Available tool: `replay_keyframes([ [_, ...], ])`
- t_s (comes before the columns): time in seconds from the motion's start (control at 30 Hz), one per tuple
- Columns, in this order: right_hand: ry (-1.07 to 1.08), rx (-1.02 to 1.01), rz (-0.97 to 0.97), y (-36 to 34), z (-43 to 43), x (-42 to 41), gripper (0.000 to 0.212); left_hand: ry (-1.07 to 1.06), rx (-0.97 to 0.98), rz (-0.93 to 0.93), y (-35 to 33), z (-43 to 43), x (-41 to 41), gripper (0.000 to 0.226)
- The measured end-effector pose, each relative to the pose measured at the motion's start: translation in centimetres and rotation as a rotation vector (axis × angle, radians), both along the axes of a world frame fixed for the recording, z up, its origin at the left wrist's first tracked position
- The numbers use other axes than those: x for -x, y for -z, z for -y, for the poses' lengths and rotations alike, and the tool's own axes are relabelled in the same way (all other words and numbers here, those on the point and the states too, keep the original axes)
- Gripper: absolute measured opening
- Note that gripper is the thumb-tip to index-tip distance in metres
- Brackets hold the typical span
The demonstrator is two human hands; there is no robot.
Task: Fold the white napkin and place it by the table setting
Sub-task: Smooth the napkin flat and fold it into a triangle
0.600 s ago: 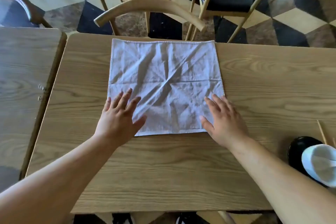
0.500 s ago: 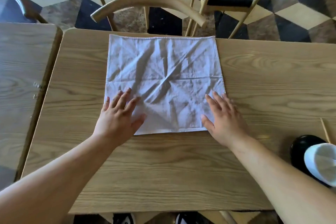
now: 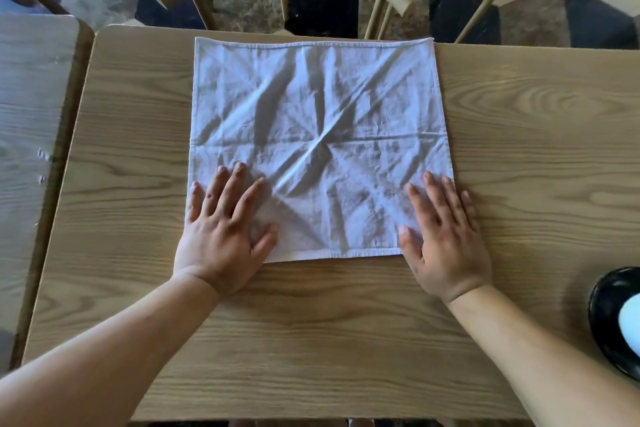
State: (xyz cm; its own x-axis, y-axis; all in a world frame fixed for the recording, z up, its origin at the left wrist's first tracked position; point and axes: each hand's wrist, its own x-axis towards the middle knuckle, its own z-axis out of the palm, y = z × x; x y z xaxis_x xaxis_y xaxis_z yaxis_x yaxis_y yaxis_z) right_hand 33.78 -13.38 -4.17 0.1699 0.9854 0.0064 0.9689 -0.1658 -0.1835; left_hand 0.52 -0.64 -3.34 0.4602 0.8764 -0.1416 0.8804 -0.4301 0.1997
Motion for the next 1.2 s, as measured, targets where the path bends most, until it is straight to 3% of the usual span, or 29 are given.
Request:
replay_keyframes([
  [0.8, -0.006, 0.024, 0.025, 0.6, 0.5, -0.3, 0.068, 0.015, -0.002, 0.013, -0.2, 0.3, 0.1, 0.076],
  [1.1, 0.037, 0.359, 0.033, -0.4, 5.2, 1.5, 0.073, 0.066, 0.034, -0.040, -0.2, 3.0, 2.1, 0.079],
  [1.2, 0.037, 0.387, 0.004, -0.7, 8.3, 2.7, 0.072, 0.073, 0.021, -0.034, -0.2, 5.7, 3.2, 0.079],
])
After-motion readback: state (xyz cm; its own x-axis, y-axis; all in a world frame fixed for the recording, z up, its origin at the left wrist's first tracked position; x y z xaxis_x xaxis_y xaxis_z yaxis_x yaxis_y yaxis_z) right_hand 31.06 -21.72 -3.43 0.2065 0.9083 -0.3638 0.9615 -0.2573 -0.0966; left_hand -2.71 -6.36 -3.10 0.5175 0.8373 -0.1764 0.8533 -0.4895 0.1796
